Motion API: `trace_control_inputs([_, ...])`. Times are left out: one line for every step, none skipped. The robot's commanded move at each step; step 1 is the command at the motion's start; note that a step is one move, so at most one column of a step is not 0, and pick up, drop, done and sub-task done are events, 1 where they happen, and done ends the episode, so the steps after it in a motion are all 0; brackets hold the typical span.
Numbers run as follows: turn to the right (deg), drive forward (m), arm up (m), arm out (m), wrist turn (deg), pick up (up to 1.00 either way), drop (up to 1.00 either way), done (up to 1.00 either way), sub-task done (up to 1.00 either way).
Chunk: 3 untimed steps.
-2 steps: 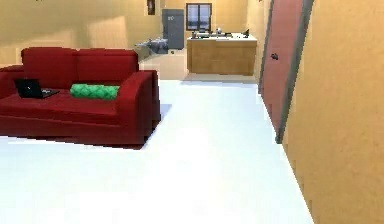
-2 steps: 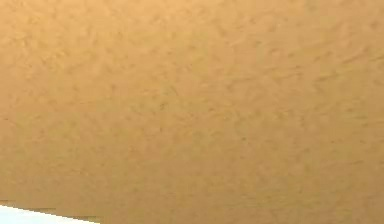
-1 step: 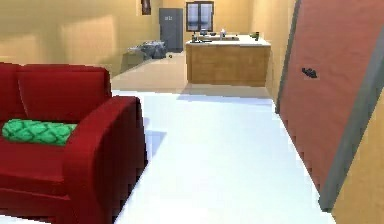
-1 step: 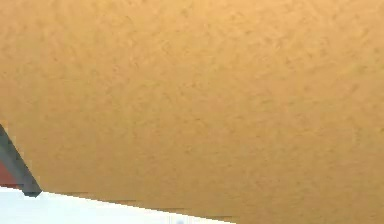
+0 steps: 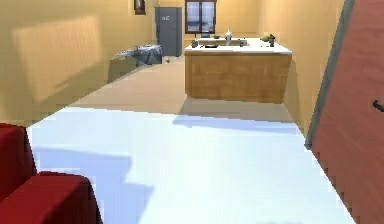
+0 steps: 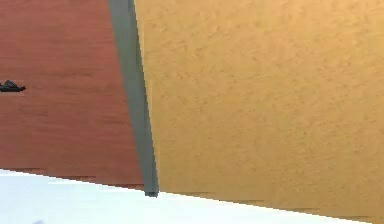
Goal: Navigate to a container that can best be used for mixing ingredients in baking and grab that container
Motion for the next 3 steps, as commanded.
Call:
trace_control_inputs([0.0, 0.85, 0.00, 0.00, 0.0, 0.00, 0.00, 0.00, 0.00])
trace_control_inputs([-12.0, 0.00, 0.00, 0.00, 0.0, 0.00, 0.00, 0.00, 0.00])
trace_control_inputs([0.0, 1.00, 0.00, 0.00, 0.0, 0.00, 0.00, 0.00, 0.00])
